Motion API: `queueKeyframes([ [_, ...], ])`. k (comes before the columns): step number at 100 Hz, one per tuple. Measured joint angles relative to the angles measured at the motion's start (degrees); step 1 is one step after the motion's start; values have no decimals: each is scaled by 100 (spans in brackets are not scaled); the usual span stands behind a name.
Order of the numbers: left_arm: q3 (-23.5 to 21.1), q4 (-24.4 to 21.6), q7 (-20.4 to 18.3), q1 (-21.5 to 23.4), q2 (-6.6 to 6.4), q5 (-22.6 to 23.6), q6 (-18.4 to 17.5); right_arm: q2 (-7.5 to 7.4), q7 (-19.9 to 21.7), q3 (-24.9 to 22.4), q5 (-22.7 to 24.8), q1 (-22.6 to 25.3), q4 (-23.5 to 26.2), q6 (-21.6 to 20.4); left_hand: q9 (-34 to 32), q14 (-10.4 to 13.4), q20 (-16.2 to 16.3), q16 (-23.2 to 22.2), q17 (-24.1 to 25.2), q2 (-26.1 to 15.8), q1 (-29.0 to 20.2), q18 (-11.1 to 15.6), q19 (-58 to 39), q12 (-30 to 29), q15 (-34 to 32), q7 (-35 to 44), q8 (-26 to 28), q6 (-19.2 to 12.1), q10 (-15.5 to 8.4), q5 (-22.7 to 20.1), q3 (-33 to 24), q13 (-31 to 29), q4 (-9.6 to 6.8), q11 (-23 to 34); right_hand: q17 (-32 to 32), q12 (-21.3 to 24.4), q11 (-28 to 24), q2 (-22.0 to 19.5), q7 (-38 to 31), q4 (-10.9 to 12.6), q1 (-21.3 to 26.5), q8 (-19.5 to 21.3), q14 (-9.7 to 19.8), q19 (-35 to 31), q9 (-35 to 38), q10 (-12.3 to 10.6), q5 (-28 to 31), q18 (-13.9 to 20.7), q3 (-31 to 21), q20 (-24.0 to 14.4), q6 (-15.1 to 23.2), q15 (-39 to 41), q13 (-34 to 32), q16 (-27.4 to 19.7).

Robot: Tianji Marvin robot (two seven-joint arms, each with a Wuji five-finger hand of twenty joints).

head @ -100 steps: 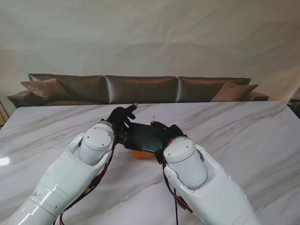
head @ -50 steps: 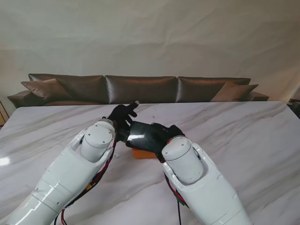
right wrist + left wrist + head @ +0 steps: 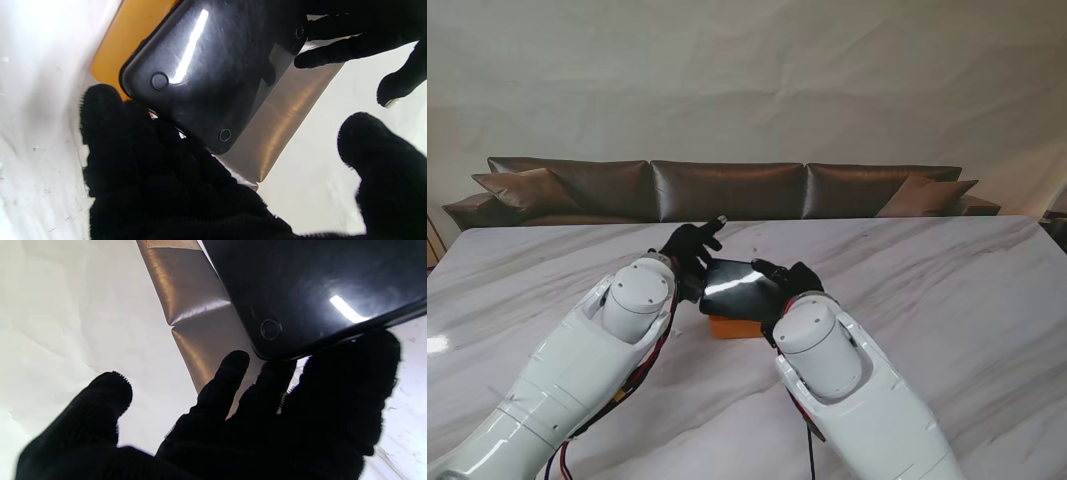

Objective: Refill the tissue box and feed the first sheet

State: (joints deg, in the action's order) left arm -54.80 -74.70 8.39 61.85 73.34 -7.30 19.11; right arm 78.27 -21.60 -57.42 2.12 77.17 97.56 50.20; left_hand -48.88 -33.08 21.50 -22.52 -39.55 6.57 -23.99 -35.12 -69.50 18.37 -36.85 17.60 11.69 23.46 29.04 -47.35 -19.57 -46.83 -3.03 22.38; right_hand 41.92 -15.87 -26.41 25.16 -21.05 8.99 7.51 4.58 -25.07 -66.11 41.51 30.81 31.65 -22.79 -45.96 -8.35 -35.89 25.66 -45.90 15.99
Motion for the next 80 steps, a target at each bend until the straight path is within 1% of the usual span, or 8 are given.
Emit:
queueKeyframes([
  [32,28,128,-63,-100,11,-50,-12,-9,-2,53,64,-98,-60,-11,0,-1,0,0,-2,0,0,0,-1,0,0,0,0,0,18,0,0,0,0,0,3,13,45,2,0,0,0,0,0,-57,44,-2,30,0,0,-3,15,0,-12,0],
  [49,84,322,-95,-218,38,-103,-49,-8,4,101,85,-193,-179,-46,0,-2,0,0,-5,0,0,0,-1,0,0,0,0,0,22,0,0,0,0,0,5,13,45,2,0,0,0,0,0,-58,52,-3,55,0,0,-4,22,0,-16,0],
  [67,85,357,-130,-236,43,-141,-50,-8,4,154,145,-301,-332,-90,6,-6,0,0,-6,0,0,0,-2,0,0,0,0,0,62,-1,0,0,0,-20,5,15,52,2,0,0,0,0,-15,-58,69,-4,80,-1,0,-6,37,-3,-17,0],
  [80,112,467,-154,-289,55,-194,-64,-7,-1,197,186,-371,-455,-137,5,-6,0,0,-7,0,0,0,-3,0,0,0,0,0,66,-1,0,0,0,-20,10,15,71,13,0,0,0,9,-15,-58,107,-23,132,-2,0,-8,66,-3,-29,0],
])
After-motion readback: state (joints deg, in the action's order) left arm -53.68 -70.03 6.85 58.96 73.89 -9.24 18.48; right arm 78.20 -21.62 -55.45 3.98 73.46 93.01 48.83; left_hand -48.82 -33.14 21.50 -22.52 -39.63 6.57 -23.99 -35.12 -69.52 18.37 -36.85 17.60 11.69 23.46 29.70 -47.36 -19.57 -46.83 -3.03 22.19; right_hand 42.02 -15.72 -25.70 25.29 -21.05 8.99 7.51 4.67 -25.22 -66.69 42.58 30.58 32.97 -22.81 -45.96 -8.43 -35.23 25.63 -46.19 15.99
